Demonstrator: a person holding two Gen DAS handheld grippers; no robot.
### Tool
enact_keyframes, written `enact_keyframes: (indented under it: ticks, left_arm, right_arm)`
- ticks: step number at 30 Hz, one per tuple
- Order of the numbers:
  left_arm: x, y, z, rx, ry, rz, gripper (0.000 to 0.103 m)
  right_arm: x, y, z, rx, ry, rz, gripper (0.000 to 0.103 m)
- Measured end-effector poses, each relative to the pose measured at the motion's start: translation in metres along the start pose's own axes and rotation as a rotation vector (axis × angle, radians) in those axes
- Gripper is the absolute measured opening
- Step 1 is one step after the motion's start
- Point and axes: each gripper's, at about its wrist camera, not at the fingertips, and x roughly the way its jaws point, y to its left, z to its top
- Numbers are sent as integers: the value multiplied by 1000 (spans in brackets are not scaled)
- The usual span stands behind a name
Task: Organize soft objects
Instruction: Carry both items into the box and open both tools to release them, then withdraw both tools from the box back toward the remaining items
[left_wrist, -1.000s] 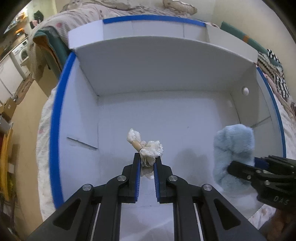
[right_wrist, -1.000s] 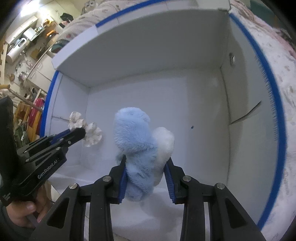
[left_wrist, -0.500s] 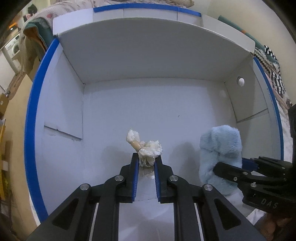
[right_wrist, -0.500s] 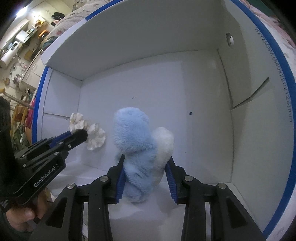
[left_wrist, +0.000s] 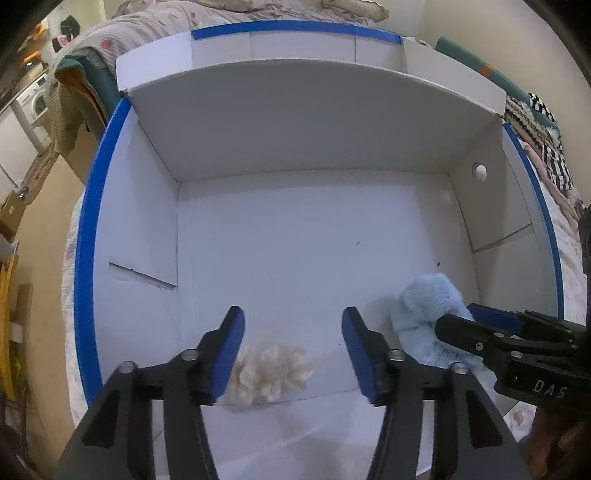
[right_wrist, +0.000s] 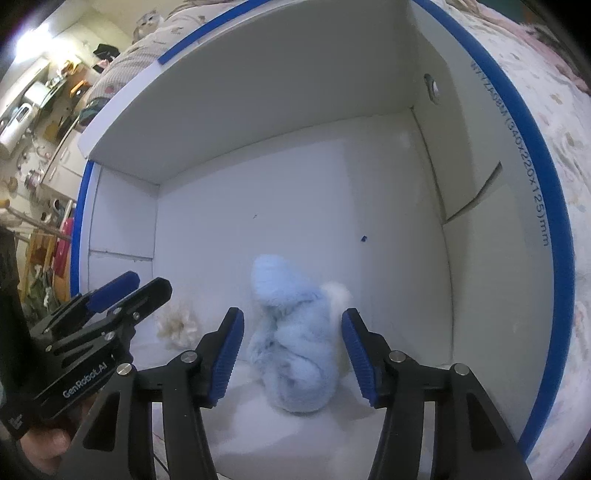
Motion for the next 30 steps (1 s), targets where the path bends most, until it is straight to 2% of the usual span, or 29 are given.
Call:
enact_keyframes:
  ticks: [4, 8, 10, 21, 30]
  left_arm:
    - [-6, 3, 0, -6, -2, -7, 57]
    - [-15, 11, -2, -13, -9, -1, 58]
    - [-19, 13, -2, -17, -21, 1, 59]
    - [-56, 28, -12, -48, -88, 4, 61]
    - [-87, 39, -27, -60, -124, 29, 61]
  right_arm:
    - [-12, -3, 2, 9, -35, 0, 78]
    - [-19, 1, 2, 6, -63, -4, 82]
    - [-21, 4, 2, 8, -74, 2, 91]
    - [-43, 10, -5, -5, -141, -16, 92]
    - [-75, 19, -37, -40, -172, 48, 92]
